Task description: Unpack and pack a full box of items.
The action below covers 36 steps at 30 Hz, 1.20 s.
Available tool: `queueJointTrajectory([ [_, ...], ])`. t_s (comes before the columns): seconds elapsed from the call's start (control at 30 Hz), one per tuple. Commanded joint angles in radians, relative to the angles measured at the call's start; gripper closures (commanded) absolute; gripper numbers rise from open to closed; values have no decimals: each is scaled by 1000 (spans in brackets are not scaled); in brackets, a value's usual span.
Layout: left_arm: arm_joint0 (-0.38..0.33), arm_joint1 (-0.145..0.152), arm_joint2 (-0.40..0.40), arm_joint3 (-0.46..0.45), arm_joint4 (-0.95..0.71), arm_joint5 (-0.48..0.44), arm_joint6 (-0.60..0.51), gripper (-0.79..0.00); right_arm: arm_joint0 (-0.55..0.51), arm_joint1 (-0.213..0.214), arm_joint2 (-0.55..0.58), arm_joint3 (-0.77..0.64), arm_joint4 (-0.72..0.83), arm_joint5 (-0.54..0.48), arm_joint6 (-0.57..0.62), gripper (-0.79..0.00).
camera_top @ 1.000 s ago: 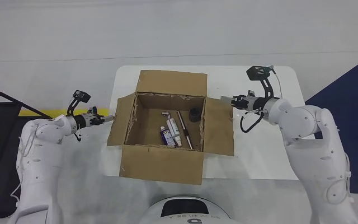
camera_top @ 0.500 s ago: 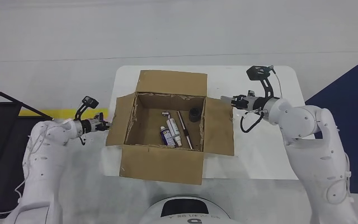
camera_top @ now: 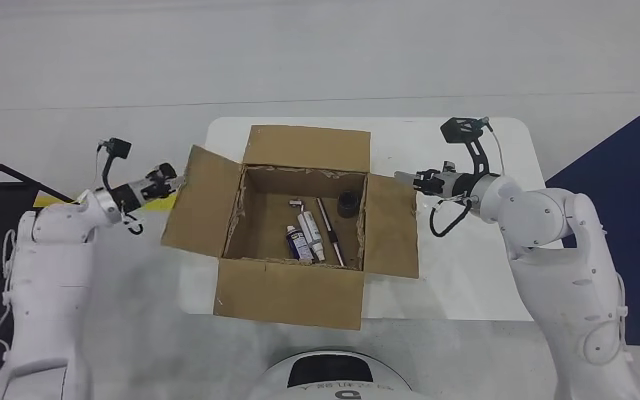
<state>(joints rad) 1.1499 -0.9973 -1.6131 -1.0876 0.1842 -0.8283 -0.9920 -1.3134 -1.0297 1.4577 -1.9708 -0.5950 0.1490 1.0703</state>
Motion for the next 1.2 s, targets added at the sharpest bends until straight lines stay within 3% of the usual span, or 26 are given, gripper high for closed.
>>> queueJointTrajectory([
  [0.0, -3, 7, 49, -25, -12, 4, -4, -785, 0, 0, 0, 0, 0, 0, 0, -785],
  [0.2, -45, 17, 180, -77, -2, 18, -17, -785, 0, 0, 0, 0, 0, 0, 0, -785],
  [0.33, -73, 22, 217, -91, 146, 33, 2, -785, 0, 0, 0, 0, 0, 0, 0, -785],
  [0.7, -60, 14, 316, -164, 228, 96, 54, -785, 0, 0, 0, 0, 0, 0, 0, -785],
  [1.03, -65, 15, 319, -192, 192, 163, 139, -785, 0, 0, 0, 0, 0, 0, 0, -785],
  [1.1, -65, 15, 319, -192, 192, 163, 139, -785, -64, -6, -75, -95, -26, 63, -15, -785],
  [1.17, -65, 15, 319, -192, 192, 163, 139, -785, -96, -10, -52, -90, 58, 76, -54, -785],
])
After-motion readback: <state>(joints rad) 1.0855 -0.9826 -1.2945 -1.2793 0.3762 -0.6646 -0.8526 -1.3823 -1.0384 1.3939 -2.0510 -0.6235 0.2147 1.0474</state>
